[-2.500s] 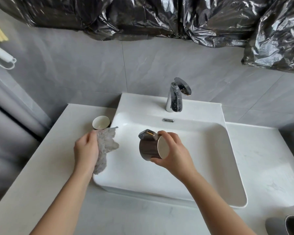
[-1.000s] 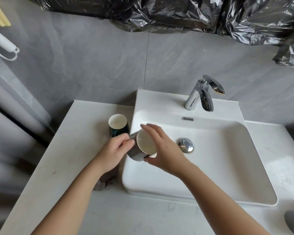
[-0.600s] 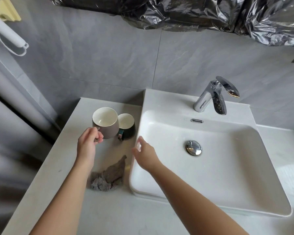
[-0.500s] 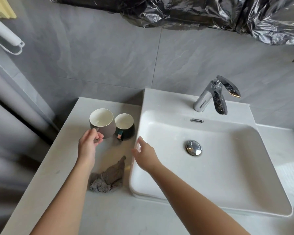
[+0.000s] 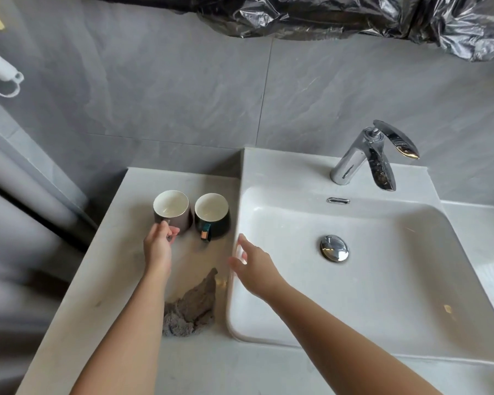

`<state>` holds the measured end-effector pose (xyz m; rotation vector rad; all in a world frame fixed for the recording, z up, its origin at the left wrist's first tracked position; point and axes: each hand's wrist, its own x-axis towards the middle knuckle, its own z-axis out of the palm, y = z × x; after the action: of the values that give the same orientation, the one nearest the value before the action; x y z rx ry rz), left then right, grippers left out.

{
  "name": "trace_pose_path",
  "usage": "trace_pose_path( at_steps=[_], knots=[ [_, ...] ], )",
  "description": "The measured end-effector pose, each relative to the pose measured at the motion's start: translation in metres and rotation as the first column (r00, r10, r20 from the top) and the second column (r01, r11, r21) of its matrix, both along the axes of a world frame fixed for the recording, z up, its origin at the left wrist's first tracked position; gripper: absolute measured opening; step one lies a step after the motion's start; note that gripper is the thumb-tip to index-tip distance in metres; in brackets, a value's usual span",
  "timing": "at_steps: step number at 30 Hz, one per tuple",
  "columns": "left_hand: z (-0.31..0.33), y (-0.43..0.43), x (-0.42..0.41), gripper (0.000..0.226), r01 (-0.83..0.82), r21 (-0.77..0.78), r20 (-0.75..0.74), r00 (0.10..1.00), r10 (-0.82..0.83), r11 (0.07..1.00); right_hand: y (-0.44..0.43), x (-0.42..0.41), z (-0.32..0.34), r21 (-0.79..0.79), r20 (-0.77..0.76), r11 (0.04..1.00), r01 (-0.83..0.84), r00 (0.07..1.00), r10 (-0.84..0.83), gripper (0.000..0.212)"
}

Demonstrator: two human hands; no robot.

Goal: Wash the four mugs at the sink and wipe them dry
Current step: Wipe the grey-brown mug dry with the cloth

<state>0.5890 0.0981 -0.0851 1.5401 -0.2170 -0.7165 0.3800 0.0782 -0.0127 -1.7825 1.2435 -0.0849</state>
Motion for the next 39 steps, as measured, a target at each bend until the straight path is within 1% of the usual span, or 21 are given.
trace_pose_path(
  at_steps=[5, 9, 13, 15, 17, 19, 20, 21, 22, 24, 26, 28, 31, 35, 36, 39],
  knots=[
    [-0.003, -0.002, 0.003, 0.038, -0.014, -0.011, -0.005, 1.000, 0.014, 1.000, -0.002, 0.001, -0.007, -0.026, -0.001, 1.000, 0.004, 1.000, -0.004, 0.043],
    [-0.011, 0.002, 0.013, 0.037, 0.027, 0.040, 0.000, 1.000, -0.027, 0.999, -0.002, 0.001, -0.009, -0.028, 0.008, 1.000, 0.007, 1.000, -0.007, 0.042],
    [-0.008, 0.010, 0.013, 0.031, 0.086, 0.171, 0.168, 0.979, -0.115, 0.981, -0.002, 0.000, -0.011, -0.008, 0.015, 1.000, 0.012, 1.000, -0.012, 0.044],
    [-0.007, 0.012, 0.013, 0.027, 0.071, 0.249, 0.216, 0.968, -0.127, 0.966, -0.002, -0.001, -0.012, 0.001, 0.014, 1.000, 0.014, 1.000, -0.014, 0.046],
    [-0.007, 0.014, 0.014, 0.026, 0.007, 0.302, 0.279, 0.955, -0.096, 0.953, -0.002, -0.001, -0.013, 0.003, 0.011, 1.000, 0.012, 1.000, -0.012, 0.048],
    [-0.004, 0.018, 0.009, 0.034, -0.118, 0.308, 0.396, 0.918, -0.014, 0.944, -0.003, 0.000, -0.013, -0.002, 0.010, 1.000, 0.008, 1.000, -0.008, 0.050],
    [0.002, 0.021, 0.002, 0.034, -0.176, 0.277, 0.450, 0.892, 0.034, 0.945, -0.003, 0.000, -0.013, -0.006, 0.011, 1.000, 0.002, 1.000, -0.002, 0.052],
    [0.014, 0.024, -0.010, 0.029, -0.186, 0.250, 0.483, 0.874, 0.044, 0.950, -0.003, -0.001, -0.012, -0.002, 0.017, 1.000, -0.005, 1.000, 0.005, 0.054],
    [0.023, 0.026, -0.022, 0.022, -0.148, 0.225, 0.502, 0.865, 0.016, 0.963, -0.003, -0.002, -0.011, 0.007, 0.027, 1.000, -0.012, 1.000, 0.012, 0.058],
    [0.044, 0.032, -0.052, 0.012, -0.017, 0.191, 0.533, 0.841, -0.089, 0.982, -0.001, -0.010, -0.004, 0.013, 0.056, 1.000, -0.028, 0.998, 0.027, 0.062],
    [0.059, 0.038, -0.082, 0.010, 0.114, 0.148, 0.610, 0.771, -0.182, 0.982, 0.002, -0.029, 0.005, -0.047, 0.065, 0.998, -0.028, 0.997, 0.031, 0.060],
    [0.070, 0.045, -0.113, 0.005, 0.269, 0.119, 0.685, 0.674, -0.275, 0.956, 0.002, -0.060, 0.014, -0.169, 0.033, 0.986, -0.015, 0.999, 0.021, 0.054],
    [0.078, 0.053, -0.162, 0.012, 0.491, 0.174, 0.753, 0.492, -0.437, 0.853, 0.000, -0.122, 0.022, -0.308, -0.045, 0.951, 0.031, 0.998, -0.047, 0.042],
    [0.075, 0.054, -0.229, 0.011, 0.610, 0.329, 0.800, 0.225, -0.556, 0.720, 0.006, -0.209, 0.028, -0.425, -0.162, 0.899, 0.108, 0.968, -0.193, 0.030],
    [0.072, 0.053, -0.245, 0.012, 0.629, 0.360, 0.800, 0.172, -0.575, 0.689, 0.009, -0.229, 0.027, -0.450, -0.173, 0.883, 0.132, 0.957, -0.232, 0.028],
    [0.066, 0.044, -0.294, 0.015, 0.661, 0.420, 0.779, 0.090, -0.621, 0.622, 0.019, -0.286, 0.024, -0.517, -0.177, 0.828, 0.219, 0.919, -0.353, 0.025]
  ],
)
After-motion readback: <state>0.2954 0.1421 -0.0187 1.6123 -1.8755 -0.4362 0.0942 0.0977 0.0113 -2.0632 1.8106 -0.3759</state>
